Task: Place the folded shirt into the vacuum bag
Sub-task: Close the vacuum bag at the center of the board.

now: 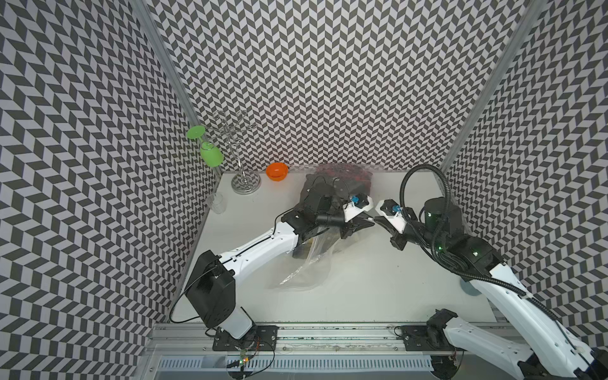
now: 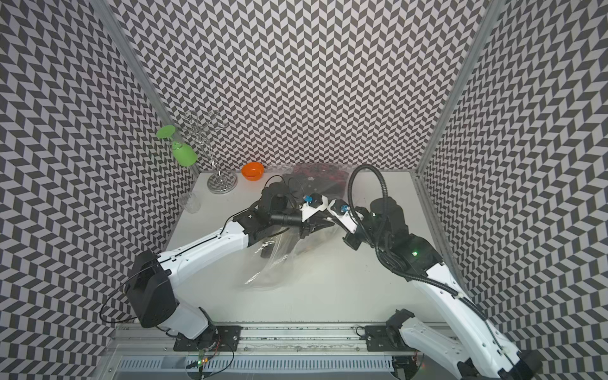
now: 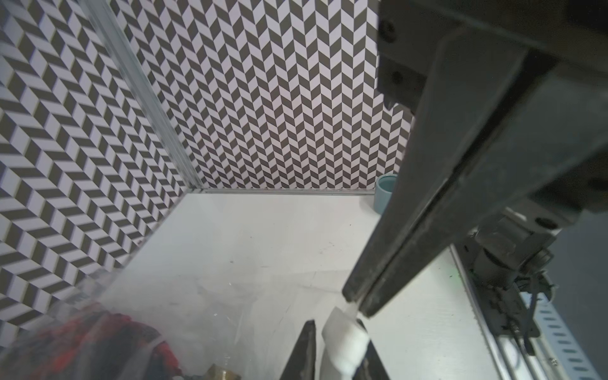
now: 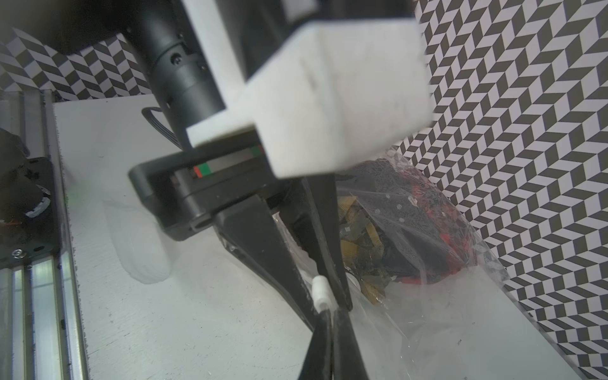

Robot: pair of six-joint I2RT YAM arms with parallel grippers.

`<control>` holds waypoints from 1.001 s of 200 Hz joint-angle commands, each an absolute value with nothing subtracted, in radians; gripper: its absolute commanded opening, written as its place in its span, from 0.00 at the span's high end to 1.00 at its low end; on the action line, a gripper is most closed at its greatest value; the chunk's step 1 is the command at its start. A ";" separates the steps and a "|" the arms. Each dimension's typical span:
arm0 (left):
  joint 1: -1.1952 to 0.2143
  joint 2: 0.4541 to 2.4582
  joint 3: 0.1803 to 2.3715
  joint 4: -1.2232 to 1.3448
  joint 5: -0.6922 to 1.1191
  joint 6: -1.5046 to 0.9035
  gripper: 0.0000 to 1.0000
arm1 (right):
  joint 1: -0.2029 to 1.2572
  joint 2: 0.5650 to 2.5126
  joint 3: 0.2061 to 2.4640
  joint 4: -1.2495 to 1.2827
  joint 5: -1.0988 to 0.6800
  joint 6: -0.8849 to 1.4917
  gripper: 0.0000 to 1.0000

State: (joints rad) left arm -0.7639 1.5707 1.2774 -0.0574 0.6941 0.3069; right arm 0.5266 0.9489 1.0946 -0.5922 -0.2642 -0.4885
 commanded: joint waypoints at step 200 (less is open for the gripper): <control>-0.730 1.496 1.255 -0.110 0.774 0.353 1.00 | 0.521 1.004 1.106 -0.570 -0.351 -0.531 0.77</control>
State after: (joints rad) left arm -0.7246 1.5169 1.2530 -0.1070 0.7441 0.3359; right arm 0.5205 0.9920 1.0847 -0.6052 -0.3130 -0.5201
